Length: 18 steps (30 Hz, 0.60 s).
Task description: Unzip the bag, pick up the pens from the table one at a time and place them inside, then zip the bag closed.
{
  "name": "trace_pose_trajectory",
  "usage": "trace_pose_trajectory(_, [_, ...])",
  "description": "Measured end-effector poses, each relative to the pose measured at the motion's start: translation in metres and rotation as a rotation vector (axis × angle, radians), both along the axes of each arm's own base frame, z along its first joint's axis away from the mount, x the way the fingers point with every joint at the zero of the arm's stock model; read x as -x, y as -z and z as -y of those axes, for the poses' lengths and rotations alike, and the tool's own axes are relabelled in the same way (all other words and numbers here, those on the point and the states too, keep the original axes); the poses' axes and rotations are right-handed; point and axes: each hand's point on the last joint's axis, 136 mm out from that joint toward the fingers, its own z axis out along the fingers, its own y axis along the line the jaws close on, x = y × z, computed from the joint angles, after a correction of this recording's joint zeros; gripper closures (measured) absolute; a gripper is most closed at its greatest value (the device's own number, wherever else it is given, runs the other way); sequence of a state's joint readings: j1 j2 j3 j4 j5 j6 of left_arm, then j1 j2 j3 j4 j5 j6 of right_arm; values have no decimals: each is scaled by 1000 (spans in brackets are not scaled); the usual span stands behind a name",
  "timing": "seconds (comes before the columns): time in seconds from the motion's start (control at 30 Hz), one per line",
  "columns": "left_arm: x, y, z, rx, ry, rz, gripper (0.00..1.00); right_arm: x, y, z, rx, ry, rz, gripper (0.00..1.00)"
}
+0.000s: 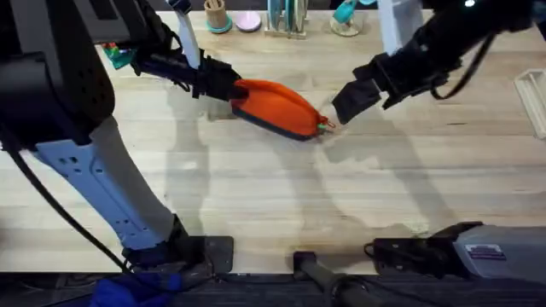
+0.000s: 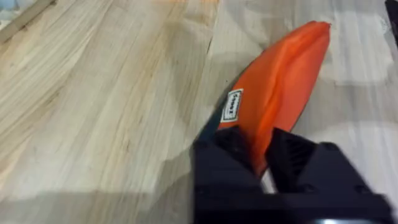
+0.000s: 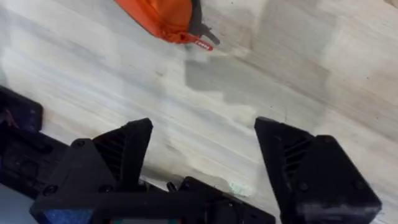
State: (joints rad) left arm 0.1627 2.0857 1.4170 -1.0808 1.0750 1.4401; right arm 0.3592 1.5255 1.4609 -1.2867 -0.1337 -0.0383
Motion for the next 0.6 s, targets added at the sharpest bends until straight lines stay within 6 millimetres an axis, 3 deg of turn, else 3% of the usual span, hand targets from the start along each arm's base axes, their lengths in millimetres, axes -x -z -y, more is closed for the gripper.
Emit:
trace_pose_trajectory(0.17, [-2, 1, -5, -6, -11, 6, 83, 8, -13, 3, -11, 0, 29, 5])
trace_pose_trajectory(0.2, [-2, 1, -6, -7, -14, 4, 31, 9, -15, 3, -13, 0, 36, 5])
trace_pose_trajectory(0.6, [-1, 1, -6, -4, -17, -8, 8, 20, -24, 8, -15, 1, 40, 5])
